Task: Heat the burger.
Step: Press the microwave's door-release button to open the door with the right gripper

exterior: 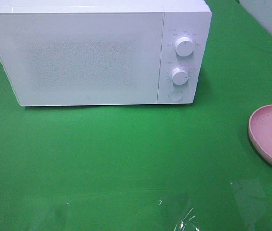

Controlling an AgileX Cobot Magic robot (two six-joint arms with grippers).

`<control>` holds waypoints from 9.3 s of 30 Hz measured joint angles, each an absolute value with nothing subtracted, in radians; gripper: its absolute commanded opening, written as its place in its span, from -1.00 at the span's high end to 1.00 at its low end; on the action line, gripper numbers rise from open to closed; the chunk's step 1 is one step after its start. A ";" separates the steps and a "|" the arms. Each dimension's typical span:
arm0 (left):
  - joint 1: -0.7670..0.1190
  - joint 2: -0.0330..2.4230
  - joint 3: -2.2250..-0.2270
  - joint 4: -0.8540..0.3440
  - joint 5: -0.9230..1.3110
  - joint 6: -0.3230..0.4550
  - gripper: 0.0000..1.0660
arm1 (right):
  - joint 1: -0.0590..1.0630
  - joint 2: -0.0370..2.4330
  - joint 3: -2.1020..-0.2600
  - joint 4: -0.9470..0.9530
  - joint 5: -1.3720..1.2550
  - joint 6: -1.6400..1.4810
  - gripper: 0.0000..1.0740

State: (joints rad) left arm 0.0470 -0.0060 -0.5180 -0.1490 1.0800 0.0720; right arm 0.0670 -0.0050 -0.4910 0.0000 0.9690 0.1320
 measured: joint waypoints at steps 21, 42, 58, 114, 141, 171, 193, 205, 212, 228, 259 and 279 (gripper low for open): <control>0.047 -0.006 -0.518 -0.149 1.080 0.072 -0.51 | 0.067 0.259 -0.530 0.000 0.702 0.132 -0.35; 0.047 -0.006 -0.518 -0.149 1.080 0.072 -0.51 | 0.067 0.495 -0.412 0.000 0.314 0.132 -0.39; 0.047 -0.006 -0.518 -0.149 1.080 0.072 -0.51 | 0.067 0.803 -0.355 0.000 -0.081 0.132 -0.39; 0.047 -0.006 -0.518 -0.149 1.080 0.072 -0.51 | 0.770 1.640 -0.323 0.815 -1.204 -0.322 -0.39; 0.047 -0.006 -0.518 -0.149 1.080 0.072 -0.51 | 0.853 1.739 -0.503 0.869 -1.205 -0.081 -0.19; 0.047 -0.006 -0.518 -0.149 1.080 0.072 -0.51 | 0.853 1.739 -0.503 0.868 -0.885 1.073 1.00; 0.047 -0.006 -0.518 -0.149 1.080 0.072 -0.51 | 0.737 1.781 -0.521 0.778 -0.854 1.222 1.00; 0.047 -0.006 -0.518 -0.149 1.080 0.072 -0.51 | 0.692 1.933 -0.643 0.708 -0.853 1.339 1.00; 0.047 -0.006 -0.518 -0.149 1.080 0.072 -0.51 | 0.635 1.986 -0.722 0.671 -0.833 1.345 1.00; 0.047 -0.006 -0.518 -0.149 1.080 0.072 -0.51 | 0.587 2.095 -0.844 0.646 -0.809 1.363 1.00; 0.047 -0.006 -0.518 -0.149 1.080 0.072 -0.51 | 0.582 2.141 -0.886 0.670 -0.885 1.352 1.00; 0.047 -0.006 -0.518 -0.149 1.080 0.072 -0.51 | 0.574 2.189 -0.922 0.677 -0.906 1.328 1.00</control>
State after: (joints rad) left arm 0.0470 -0.0060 -0.5180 -0.1490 1.0800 0.0720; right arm 0.5740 2.1890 -0.9220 0.6770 -0.9060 1.3280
